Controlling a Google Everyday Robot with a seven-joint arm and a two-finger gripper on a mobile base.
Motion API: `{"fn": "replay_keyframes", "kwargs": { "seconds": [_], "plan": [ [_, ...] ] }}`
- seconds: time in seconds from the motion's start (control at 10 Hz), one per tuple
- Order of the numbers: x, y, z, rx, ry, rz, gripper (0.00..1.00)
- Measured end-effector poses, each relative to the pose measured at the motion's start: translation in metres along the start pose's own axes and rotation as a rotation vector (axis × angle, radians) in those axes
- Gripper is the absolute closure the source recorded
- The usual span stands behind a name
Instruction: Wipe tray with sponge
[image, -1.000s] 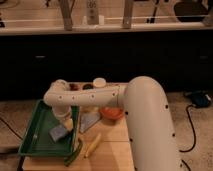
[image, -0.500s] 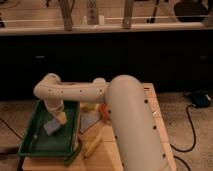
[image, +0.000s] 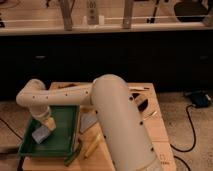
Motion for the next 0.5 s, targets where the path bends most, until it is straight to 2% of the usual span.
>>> {"fn": "replay_keyframes", "kwargs": {
  "seconds": [0.2, 0.5],
  "plan": [
    [0.001, 0.022, 0.007, 0.003, -0.014, 0.008, 0.97],
    [0.030, 0.066, 0.012, 0.015, -0.030, 0.070, 0.97]
  ]
}}
